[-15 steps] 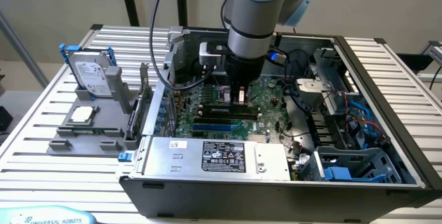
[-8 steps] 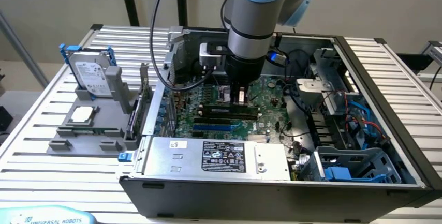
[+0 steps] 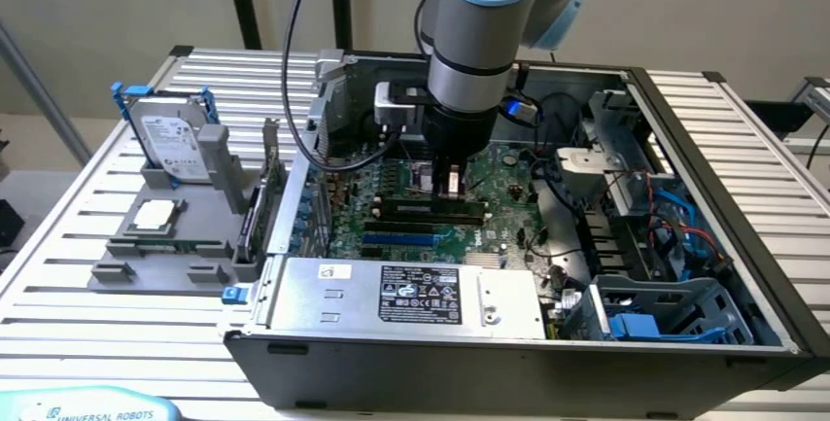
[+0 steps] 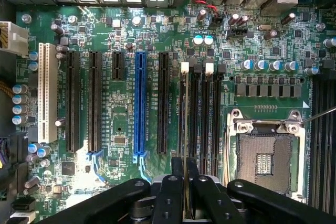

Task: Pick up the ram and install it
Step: 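Insert the ram into the slot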

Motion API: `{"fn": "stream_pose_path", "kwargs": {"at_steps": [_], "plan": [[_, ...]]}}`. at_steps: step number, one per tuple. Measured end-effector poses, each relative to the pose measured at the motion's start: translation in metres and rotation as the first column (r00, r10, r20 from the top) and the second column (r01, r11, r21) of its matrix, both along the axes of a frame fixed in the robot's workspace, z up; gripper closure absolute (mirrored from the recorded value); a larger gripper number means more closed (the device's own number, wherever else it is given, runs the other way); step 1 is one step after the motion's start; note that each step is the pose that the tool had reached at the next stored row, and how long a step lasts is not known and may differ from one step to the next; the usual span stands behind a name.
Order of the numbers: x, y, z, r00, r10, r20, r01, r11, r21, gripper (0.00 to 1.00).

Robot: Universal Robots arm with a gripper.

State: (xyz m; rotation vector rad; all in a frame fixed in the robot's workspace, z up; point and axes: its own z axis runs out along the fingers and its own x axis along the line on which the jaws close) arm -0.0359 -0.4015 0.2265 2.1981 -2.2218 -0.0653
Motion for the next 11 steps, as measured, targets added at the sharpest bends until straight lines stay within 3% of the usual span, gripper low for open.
{"fn": "stream_pose_path", "kwargs": {"at_steps": [11], "plan": [[0.0, 0.0013, -0.0016, 1.0, 0.0, 0.0, 0.0, 1.0, -0.0001, 0.86]]}}
